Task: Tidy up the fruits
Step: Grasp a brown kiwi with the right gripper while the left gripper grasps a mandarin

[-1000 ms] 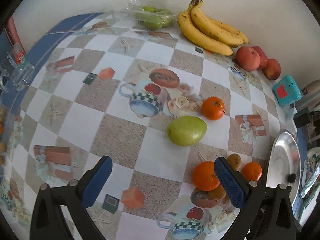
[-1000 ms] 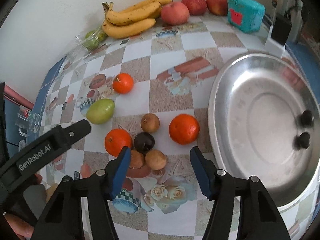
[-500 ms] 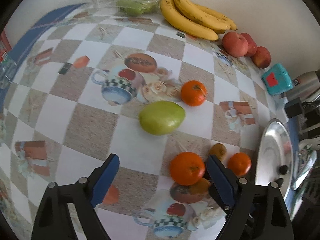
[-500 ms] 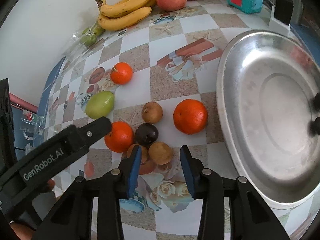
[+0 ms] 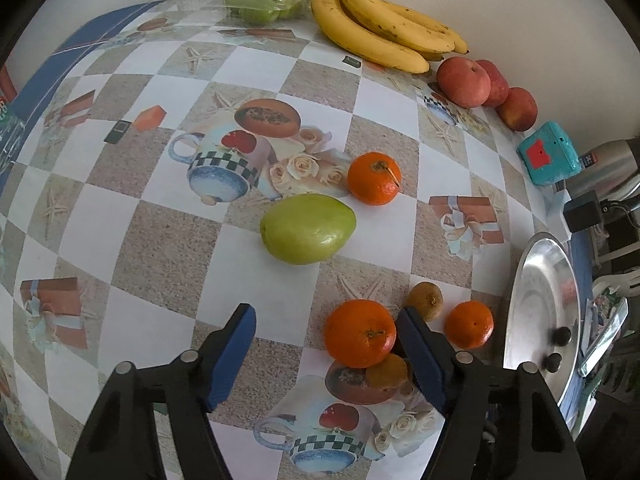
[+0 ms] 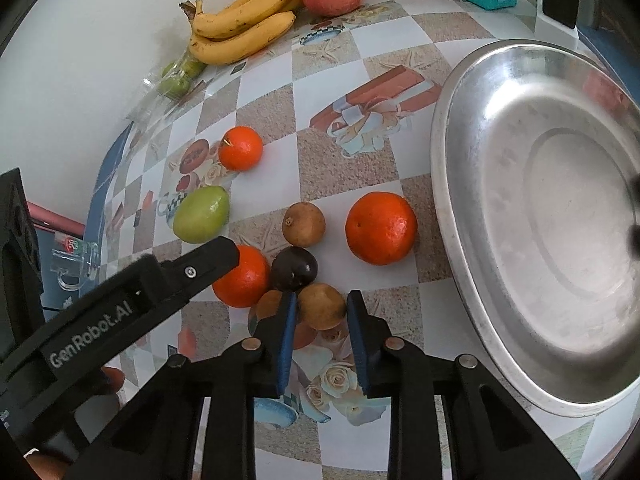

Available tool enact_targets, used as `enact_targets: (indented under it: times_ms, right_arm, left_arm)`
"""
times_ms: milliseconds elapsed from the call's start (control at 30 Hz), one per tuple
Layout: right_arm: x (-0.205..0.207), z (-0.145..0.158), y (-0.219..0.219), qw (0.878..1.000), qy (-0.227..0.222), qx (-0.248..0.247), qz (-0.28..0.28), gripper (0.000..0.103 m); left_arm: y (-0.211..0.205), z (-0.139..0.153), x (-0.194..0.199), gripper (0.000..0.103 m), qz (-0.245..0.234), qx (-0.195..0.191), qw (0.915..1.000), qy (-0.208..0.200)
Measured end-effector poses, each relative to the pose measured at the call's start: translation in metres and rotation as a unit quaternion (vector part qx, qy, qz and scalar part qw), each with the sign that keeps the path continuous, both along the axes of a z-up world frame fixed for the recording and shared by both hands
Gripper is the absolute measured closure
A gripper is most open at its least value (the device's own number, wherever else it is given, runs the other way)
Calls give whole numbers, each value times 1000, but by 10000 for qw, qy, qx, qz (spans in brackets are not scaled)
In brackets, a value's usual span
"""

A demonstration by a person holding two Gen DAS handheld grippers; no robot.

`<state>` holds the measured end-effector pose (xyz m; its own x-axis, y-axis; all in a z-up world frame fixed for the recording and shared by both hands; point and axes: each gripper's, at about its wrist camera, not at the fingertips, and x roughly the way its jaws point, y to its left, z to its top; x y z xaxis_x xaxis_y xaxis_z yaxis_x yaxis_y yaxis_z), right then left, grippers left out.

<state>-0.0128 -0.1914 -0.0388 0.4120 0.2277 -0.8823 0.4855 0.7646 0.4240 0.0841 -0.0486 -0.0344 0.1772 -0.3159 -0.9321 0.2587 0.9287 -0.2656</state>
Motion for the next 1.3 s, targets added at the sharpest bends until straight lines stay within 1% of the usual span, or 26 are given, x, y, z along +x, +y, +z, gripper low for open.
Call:
enact_targets:
  times_ms: [167,233,367,433,467,500,600,700,933,1033,1167,1300]
  right_arm:
    - [-5,10,-9,9997,-72,-174,-133,76]
    - [-7,12,-13,9996,-83,-209,-184,77]
    - [-9,14,-19,9994,-98,-221,-262,77]
    - [-9,14,-19,9994,-102,-203,-278,77]
    - [-9,14,-20,9994,-104,-194,-279,77]
    - [-9,14,-20,9994,-107,-190,-280,77]
    - [-9,14,-19,9994,-117,-178,-272,76]
    - [-10,15,-20,9994,-137,-160,-274,77]
    - [-12,22,-22,9990,-247,-203,-315,77]
    - [-16,27,-26,9984,-325,-216,-404,77]
    - [-24,35,-34,9969,-401,-392,-545,77]
    - [-34,40,-46,9953,-485,-393,-747,77]
  left_arm:
    - [-4,-1,-1,28,-57,-12,10000,20]
    - [-7,-3,-2,35,-106,-4,9999,38]
    - [-12,-6,-3,43,-209,-9,9997,88]
    - [-15,-6,-5,53,-287,-59,9995,114]
    - [-17,-6,-6,55,-331,-60,9994,118]
    - [-19,-6,-7,61,-386,-74,9992,116]
    - [-22,-4,-9,61,-425,-24,9991,58]
    - [-18,-1,-8,62,-352,-91,9993,39]
    - [-6,15,-5,62,-142,-235,9994,-225]
    - [-5,23,-5,62,-117,-306,9989,-343]
    - [-4,34,-7,62,-103,-366,9978,-540]
    - [-4,41,-8,62,-48,-438,9969,-654]
